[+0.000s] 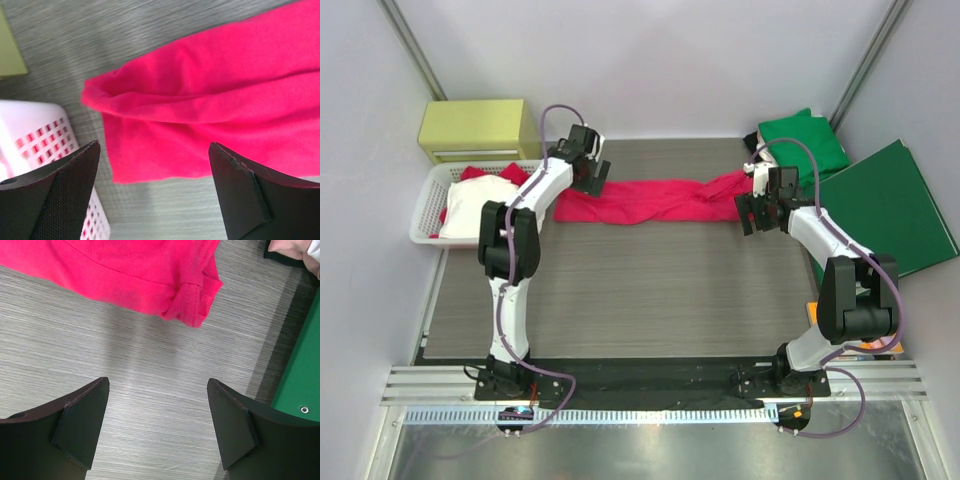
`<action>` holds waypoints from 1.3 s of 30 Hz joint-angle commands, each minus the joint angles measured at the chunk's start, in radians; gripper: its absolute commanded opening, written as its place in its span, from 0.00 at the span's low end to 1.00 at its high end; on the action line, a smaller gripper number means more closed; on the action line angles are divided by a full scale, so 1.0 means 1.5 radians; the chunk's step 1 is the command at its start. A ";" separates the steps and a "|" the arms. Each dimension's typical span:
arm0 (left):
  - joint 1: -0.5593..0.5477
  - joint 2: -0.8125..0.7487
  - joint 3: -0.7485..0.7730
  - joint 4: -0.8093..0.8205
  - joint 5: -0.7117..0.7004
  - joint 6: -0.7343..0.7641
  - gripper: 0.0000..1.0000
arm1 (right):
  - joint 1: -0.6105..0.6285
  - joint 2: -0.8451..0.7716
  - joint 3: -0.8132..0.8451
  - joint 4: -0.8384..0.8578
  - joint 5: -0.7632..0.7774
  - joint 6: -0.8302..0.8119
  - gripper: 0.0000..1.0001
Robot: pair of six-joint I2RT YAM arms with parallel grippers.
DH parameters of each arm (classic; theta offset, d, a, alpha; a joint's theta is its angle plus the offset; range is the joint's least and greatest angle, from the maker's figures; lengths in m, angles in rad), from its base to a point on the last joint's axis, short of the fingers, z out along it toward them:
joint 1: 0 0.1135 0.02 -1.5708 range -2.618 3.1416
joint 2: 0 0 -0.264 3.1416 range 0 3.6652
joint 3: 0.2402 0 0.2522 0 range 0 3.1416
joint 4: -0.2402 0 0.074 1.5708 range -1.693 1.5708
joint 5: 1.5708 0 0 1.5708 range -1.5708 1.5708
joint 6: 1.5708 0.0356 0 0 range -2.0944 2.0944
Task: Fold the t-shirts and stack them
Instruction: Fold the other side of the tshirt into a rectangle
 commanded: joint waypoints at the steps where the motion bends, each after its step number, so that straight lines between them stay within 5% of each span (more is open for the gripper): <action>1: -0.003 0.045 0.063 -0.035 0.020 -0.013 0.89 | 0.001 -0.010 -0.003 0.032 0.009 -0.007 0.85; 11: -0.006 0.172 0.211 -0.126 -0.044 -0.011 0.89 | 0.000 -0.014 -0.005 0.037 0.009 -0.010 0.85; 24: -0.005 0.154 0.167 0.019 -0.229 0.083 0.91 | 0.001 -0.026 -0.031 0.067 0.046 -0.009 0.84; 29: 0.000 0.127 0.121 0.038 -0.222 0.091 0.91 | 0.000 -0.068 -0.037 0.085 0.038 -0.003 0.85; 39: 0.002 0.099 0.100 0.027 -0.191 0.073 0.92 | 0.001 0.093 0.159 -0.023 -0.030 0.046 0.84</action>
